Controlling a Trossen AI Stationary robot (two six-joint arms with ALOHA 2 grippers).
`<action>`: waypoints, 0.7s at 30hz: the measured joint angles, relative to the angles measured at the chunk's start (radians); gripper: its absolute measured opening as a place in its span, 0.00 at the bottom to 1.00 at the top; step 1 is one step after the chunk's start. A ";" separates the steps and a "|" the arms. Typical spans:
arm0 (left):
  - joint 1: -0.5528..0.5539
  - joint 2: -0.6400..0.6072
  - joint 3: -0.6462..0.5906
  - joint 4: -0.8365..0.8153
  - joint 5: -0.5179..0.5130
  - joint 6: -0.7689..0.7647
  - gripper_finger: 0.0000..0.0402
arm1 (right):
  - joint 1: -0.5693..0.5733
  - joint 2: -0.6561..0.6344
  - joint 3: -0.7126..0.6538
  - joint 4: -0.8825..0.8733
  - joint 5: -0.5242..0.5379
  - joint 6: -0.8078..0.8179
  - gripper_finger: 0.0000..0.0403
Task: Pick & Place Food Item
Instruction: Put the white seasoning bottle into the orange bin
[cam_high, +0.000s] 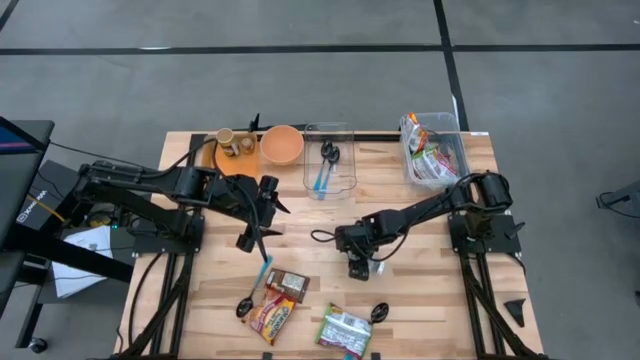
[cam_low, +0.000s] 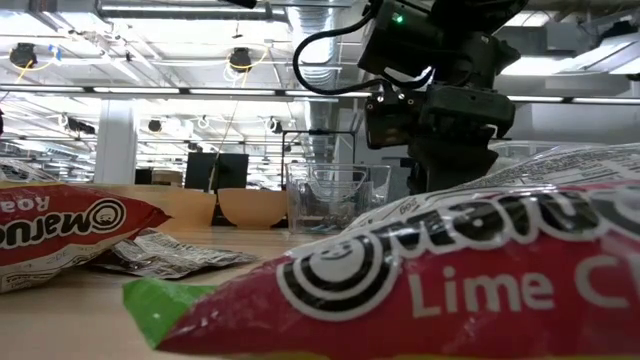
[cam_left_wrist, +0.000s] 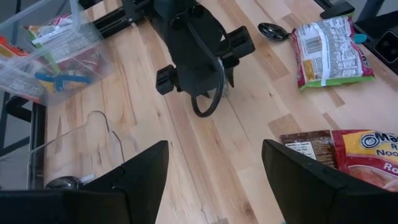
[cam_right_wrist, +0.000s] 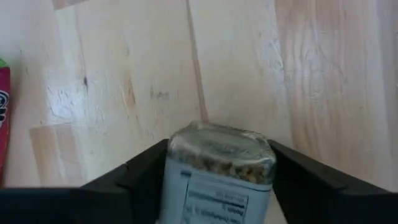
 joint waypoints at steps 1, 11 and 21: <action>-0.003 0.000 0.000 0.000 0.000 0.000 0.63 | 0.000 0.000 0.000 0.001 0.000 -0.006 0.57; -0.005 0.000 0.000 -0.064 -0.002 -0.032 0.63 | 0.004 -0.069 0.001 0.062 0.078 -0.081 0.47; -0.004 -0.004 -0.072 -0.038 -0.005 -0.097 0.63 | 0.105 -0.312 0.001 0.126 0.279 -0.181 0.47</action>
